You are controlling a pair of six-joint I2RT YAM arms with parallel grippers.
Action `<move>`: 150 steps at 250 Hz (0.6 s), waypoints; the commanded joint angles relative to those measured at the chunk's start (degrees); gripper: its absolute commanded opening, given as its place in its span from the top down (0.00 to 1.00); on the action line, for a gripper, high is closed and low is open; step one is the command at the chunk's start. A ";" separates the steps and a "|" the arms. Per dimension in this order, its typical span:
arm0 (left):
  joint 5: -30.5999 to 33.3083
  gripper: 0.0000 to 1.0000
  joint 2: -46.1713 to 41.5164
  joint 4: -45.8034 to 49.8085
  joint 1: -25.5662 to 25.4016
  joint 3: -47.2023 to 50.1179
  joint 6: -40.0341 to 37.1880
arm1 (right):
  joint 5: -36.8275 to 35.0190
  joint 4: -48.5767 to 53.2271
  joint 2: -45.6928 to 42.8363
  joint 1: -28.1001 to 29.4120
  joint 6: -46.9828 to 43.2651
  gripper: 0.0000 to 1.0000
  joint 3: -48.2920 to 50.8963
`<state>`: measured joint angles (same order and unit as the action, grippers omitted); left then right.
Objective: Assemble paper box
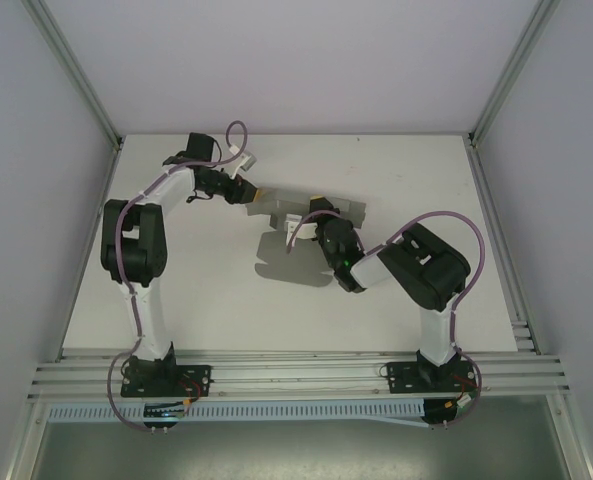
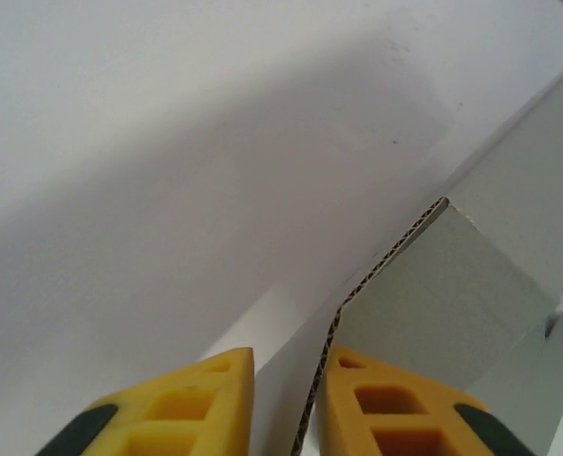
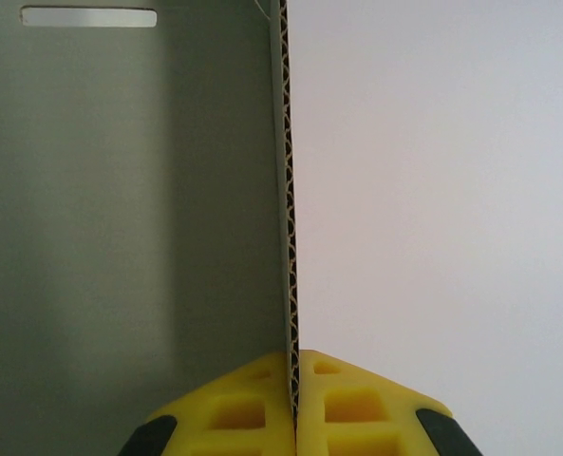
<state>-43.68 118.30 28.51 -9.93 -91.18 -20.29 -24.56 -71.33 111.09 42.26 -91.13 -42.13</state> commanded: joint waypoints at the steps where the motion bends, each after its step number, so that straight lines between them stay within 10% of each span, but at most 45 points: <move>1: 8.68 0.94 -2.80 -2.43 -2.30 1.42 5.08 | -2.12 -1.79 0.35 0.45 1.07 1.00 -2.49; 150: 13.11 0.98 -17.72 -15.51 -15.25 18.96 19.54 | -3.75 -3.07 1.29 0.54 1.78 1.00 -3.18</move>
<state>-26.28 102.30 14.85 -21.85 -73.89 -3.77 -27.86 -72.23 112.57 42.78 -91.13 -43.99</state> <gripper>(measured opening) 0.046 0.056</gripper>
